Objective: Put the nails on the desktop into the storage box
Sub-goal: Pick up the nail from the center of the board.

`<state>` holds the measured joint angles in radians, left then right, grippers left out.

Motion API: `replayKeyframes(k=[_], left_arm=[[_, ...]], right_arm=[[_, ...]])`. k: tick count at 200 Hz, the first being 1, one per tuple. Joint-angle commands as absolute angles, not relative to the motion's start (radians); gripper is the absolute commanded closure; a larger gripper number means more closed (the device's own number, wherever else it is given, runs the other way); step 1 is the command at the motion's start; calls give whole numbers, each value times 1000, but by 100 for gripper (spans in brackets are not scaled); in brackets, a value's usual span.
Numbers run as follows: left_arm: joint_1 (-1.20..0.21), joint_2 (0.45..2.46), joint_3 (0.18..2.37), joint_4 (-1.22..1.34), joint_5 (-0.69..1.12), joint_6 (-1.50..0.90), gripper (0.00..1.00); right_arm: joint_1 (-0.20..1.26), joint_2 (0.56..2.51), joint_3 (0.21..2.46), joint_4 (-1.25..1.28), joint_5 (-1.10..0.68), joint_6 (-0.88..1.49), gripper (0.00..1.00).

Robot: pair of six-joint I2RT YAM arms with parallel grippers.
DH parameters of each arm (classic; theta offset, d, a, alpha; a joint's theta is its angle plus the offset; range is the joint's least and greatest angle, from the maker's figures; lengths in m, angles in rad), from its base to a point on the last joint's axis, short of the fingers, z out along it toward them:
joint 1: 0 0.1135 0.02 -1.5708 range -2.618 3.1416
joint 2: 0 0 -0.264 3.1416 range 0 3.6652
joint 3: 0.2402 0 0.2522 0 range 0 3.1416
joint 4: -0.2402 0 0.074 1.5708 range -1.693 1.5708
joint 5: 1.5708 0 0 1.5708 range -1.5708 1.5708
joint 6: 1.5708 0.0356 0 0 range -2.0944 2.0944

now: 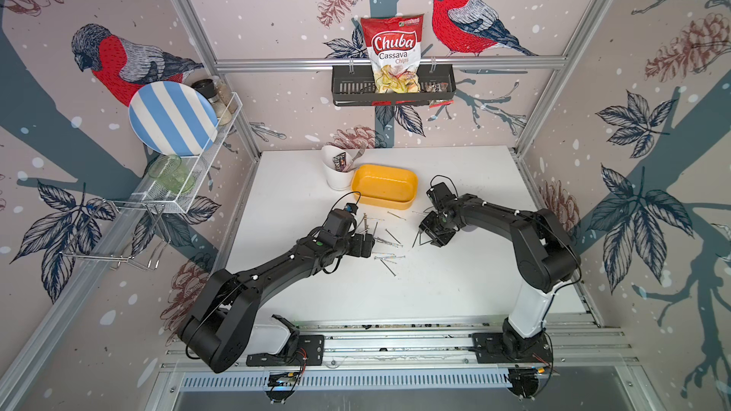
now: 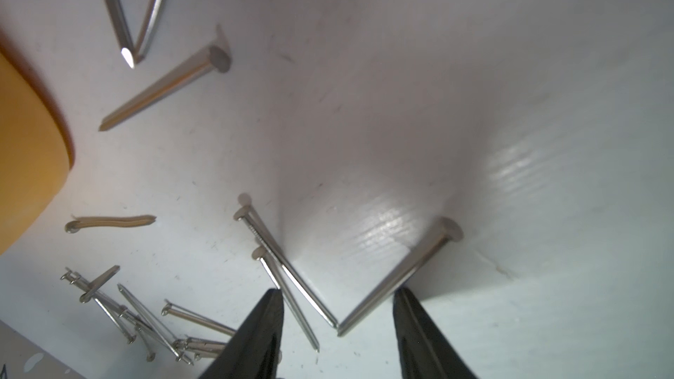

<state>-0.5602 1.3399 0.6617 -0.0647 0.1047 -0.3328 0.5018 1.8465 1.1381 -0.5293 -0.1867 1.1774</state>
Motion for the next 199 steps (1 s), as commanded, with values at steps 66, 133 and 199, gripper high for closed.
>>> replayKeyframes(k=[66, 133, 199], left_arm=[[-561, 1356, 653, -27, 86, -339, 5], [-561, 1362, 650, -22, 72, -343, 5], [-561, 1371, 655, -21, 64, -341, 5]], right_arm=[[441, 1938, 1181, -724, -98, 998, 50], [443, 1989, 1257, -769, -52, 963, 52], [446, 2021, 1277, -802, 2, 915, 60]])
